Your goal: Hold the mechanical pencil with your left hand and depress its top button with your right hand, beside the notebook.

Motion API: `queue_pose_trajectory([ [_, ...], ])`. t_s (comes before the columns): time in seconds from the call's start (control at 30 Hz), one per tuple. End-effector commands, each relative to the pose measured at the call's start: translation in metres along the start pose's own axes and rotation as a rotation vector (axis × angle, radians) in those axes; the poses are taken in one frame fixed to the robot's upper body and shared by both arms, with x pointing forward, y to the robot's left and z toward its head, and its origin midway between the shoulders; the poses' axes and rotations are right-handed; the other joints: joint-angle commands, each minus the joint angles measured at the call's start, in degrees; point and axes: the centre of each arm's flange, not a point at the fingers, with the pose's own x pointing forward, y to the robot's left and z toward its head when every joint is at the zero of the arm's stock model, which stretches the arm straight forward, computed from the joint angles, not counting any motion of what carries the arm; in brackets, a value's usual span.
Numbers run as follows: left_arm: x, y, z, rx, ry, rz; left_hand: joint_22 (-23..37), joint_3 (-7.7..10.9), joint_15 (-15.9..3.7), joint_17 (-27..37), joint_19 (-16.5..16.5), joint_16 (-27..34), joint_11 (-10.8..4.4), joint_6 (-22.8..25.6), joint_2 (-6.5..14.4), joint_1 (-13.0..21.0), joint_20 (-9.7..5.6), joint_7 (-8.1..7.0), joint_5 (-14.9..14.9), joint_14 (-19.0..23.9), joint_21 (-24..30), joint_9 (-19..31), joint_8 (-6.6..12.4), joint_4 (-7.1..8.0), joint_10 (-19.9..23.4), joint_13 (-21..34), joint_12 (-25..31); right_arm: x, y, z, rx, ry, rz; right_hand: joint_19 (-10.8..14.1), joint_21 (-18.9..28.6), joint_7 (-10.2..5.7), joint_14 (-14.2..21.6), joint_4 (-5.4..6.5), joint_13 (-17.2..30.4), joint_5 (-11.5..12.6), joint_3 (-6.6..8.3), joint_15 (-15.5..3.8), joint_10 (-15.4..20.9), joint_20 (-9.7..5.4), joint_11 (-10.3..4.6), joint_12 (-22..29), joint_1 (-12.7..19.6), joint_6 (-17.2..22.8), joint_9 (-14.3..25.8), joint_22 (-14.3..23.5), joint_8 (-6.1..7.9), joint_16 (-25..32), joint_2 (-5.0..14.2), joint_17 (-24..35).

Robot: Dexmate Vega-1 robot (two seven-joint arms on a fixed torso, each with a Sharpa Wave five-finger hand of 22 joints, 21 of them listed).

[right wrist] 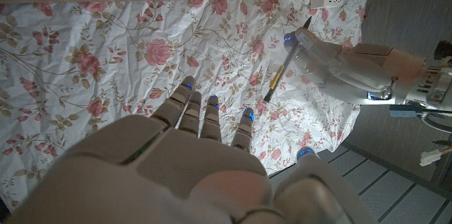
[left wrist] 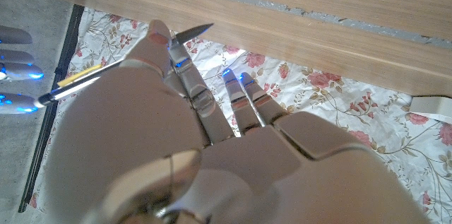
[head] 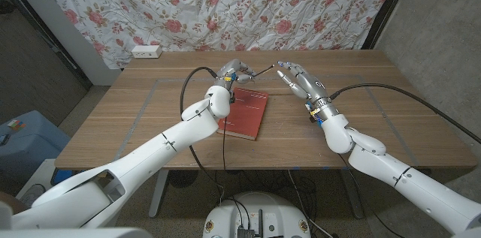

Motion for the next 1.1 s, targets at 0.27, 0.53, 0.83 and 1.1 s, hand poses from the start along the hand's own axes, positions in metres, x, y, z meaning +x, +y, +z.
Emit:
queue_pose_trajectory([
  [0.27, -0.008, 0.009, -0.004, 0.043, 0.007, -0.010, 0.35, -0.54, -9.40, 0.17, 0.58, -0.22, -0.50, -0.36, 0.26, 0.03, -2.89, -0.42, 0.24, 0.36, 0.07, 0.24, 0.14, 0.17, 0.82, 0.30, 0.23, 0.003, -0.013, -0.015, 0.078, 0.031, -0.055, 0.66, 0.16, -0.08, 0.30, -0.08, 0.02, 0.36, 0.28, -0.07, 0.67, -0.02, -0.03, 0.30, 0.28, -0.81, -0.07, 0.09, -0.39, 0.07, 0.97, 0.11],
  [0.53, -0.014, 0.018, -0.005, 0.089, 0.019, -0.006, 0.35, -0.62, -9.41, 0.15, 0.47, -0.26, -0.52, -0.45, 0.22, -0.01, -2.82, -0.54, 0.26, 0.27, 0.03, 0.27, 0.15, 0.17, 0.61, 0.31, 0.17, 0.004, -0.014, -0.020, 0.124, 0.041, -0.053, 0.66, 0.14, -0.07, 0.32, -0.19, 0.02, 0.37, 0.35, -0.01, 0.77, -0.10, -0.03, 0.31, 0.42, -0.86, -0.07, 0.09, -0.40, 0.04, 0.96, 0.06],
  [0.83, -0.021, 0.032, -0.007, 0.160, 0.031, -0.009, 0.35, -0.68, -9.41, 0.14, 0.42, -0.29, -0.52, -0.58, 0.19, -0.02, -2.74, -0.84, 0.29, 0.16, 0.02, 0.29, 0.14, 0.15, 0.46, 0.32, 0.16, 0.007, -0.015, -0.023, 0.166, 0.062, -0.061, 0.64, 0.12, -0.04, 0.31, -0.24, 0.02, 0.37, 0.37, -0.08, 0.76, -0.12, -0.06, 0.28, 0.48, -0.72, -0.06, 0.08, -0.34, 0.02, 0.94, 0.02],
  [1.1, -0.026, 0.045, -0.013, 0.234, 0.046, -0.025, 0.35, -0.71, -9.41, 0.14, 0.43, -0.29, -0.52, -0.60, 0.19, -0.01, -2.77, -0.77, 0.32, 0.13, 0.03, 0.31, 0.17, 0.14, 0.30, 0.33, 0.13, 0.009, -0.014, -0.027, 0.229, 0.098, -0.077, 0.52, 0.06, -0.03, 0.33, -0.29, 0.01, 0.37, 0.41, -0.02, 0.82, -0.10, -0.08, 0.29, 0.54, -0.55, -0.06, 0.09, -0.28, 0.02, 0.94, -0.01],
])
